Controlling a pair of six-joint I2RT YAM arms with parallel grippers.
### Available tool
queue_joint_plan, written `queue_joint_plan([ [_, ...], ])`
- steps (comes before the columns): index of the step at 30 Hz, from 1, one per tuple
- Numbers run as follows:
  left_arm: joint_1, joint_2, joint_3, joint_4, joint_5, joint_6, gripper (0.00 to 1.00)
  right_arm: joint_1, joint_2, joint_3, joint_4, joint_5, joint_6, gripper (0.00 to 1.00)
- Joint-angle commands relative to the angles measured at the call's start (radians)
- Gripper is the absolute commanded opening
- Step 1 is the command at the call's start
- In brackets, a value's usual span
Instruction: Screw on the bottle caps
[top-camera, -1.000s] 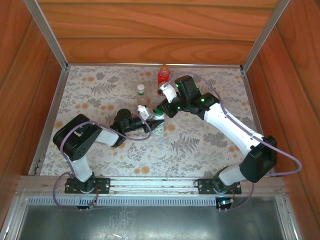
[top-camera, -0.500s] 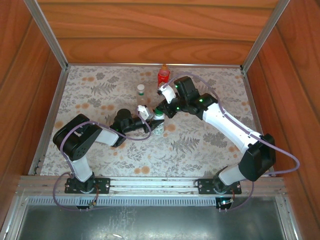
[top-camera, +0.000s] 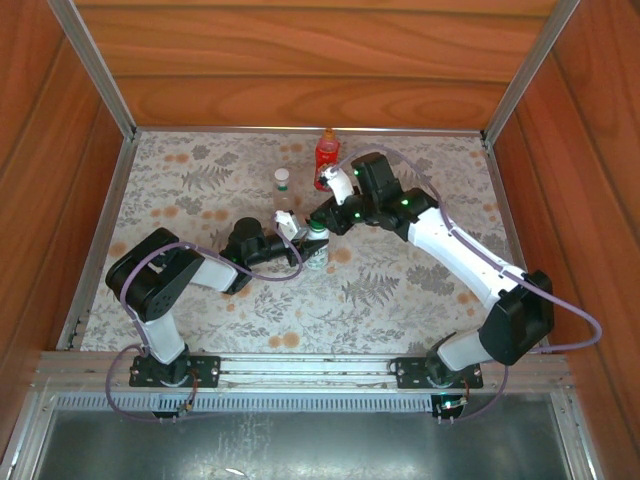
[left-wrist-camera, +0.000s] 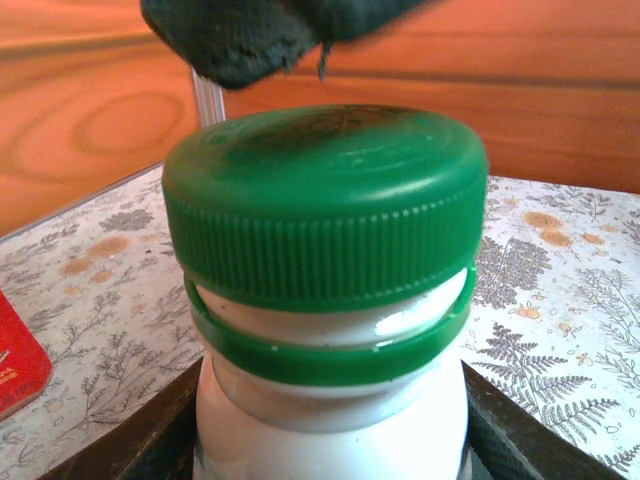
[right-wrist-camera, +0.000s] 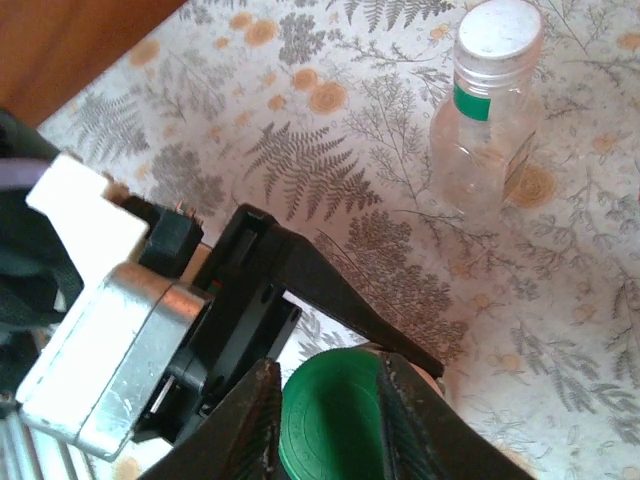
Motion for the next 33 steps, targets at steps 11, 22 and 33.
queue_joint_plan([
  [11,0.017,0.020,-0.007,-0.047,0.115,-0.028,0.53,-0.093,0.035,0.029,-0.051,-0.212,0.138,0.33],
  [22,0.019,0.018,-0.008,-0.047,0.119,-0.028,0.53,-0.095,0.061,0.022,-0.073,-0.240,0.132,0.26],
  [33,0.019,0.022,-0.006,-0.047,0.119,-0.029,0.53,-0.095,0.029,-0.028,-0.092,-0.262,0.141,0.23],
])
